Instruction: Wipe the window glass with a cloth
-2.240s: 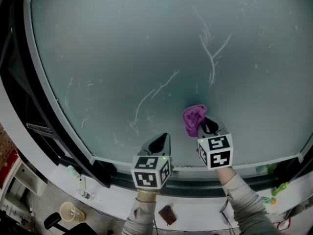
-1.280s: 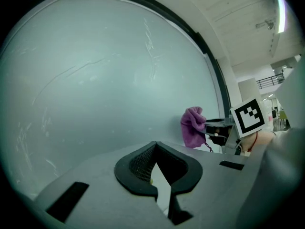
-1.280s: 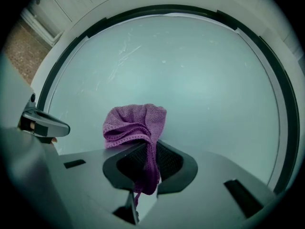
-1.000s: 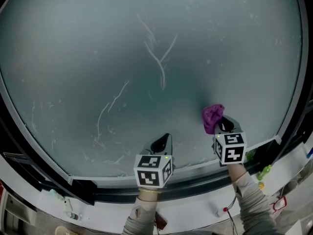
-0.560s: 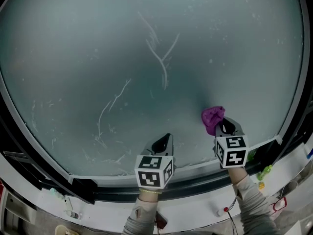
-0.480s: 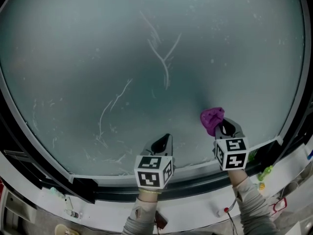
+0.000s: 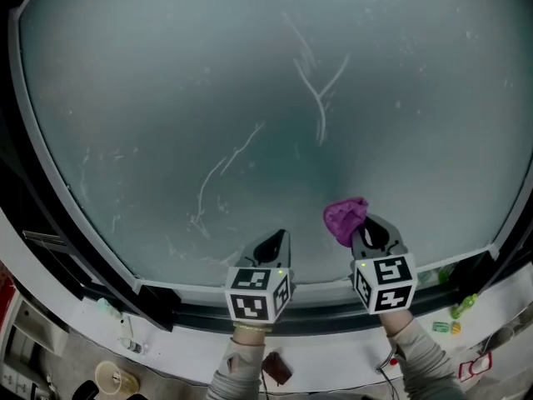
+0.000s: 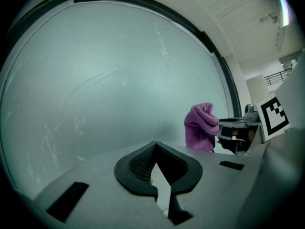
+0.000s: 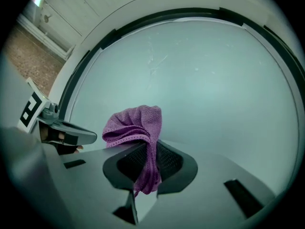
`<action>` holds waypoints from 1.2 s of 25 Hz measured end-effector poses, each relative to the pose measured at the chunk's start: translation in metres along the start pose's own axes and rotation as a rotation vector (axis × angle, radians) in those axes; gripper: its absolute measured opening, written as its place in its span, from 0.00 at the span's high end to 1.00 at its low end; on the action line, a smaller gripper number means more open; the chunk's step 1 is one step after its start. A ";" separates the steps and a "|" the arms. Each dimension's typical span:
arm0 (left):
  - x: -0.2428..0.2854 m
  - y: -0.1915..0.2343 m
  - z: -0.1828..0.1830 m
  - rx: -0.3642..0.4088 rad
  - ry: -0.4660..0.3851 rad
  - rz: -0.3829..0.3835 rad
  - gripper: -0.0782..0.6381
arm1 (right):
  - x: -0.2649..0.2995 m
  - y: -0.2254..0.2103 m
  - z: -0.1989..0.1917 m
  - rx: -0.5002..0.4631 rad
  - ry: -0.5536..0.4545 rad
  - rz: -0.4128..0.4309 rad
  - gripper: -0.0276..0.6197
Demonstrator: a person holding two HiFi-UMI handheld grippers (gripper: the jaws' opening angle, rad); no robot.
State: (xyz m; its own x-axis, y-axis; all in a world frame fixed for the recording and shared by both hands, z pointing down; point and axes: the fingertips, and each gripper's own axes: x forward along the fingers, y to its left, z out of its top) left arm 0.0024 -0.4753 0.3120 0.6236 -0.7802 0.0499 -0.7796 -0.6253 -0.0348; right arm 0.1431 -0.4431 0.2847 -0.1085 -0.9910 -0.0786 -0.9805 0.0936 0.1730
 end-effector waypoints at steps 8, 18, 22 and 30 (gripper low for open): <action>-0.038 0.042 -0.009 -0.023 -0.002 0.124 0.88 | 0.016 0.079 -0.003 0.006 -0.014 0.171 0.88; -0.079 0.077 -0.038 -0.066 0.026 0.244 0.88 | 0.043 0.144 -0.014 0.021 0.010 0.289 0.88; -0.092 0.088 -0.045 -0.072 0.035 0.276 0.88 | 0.058 0.163 -0.013 0.036 0.021 0.309 0.88; -0.096 0.096 -0.050 -0.057 0.048 0.286 0.88 | 0.097 0.165 -0.009 0.026 0.055 0.265 0.88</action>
State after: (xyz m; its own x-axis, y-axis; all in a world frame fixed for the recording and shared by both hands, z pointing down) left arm -0.1353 -0.4595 0.3536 0.3753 -0.9222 0.0937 -0.9263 -0.3767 0.0021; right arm -0.0273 -0.5251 0.3148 -0.3538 -0.9351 0.0193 -0.9229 0.3523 0.1551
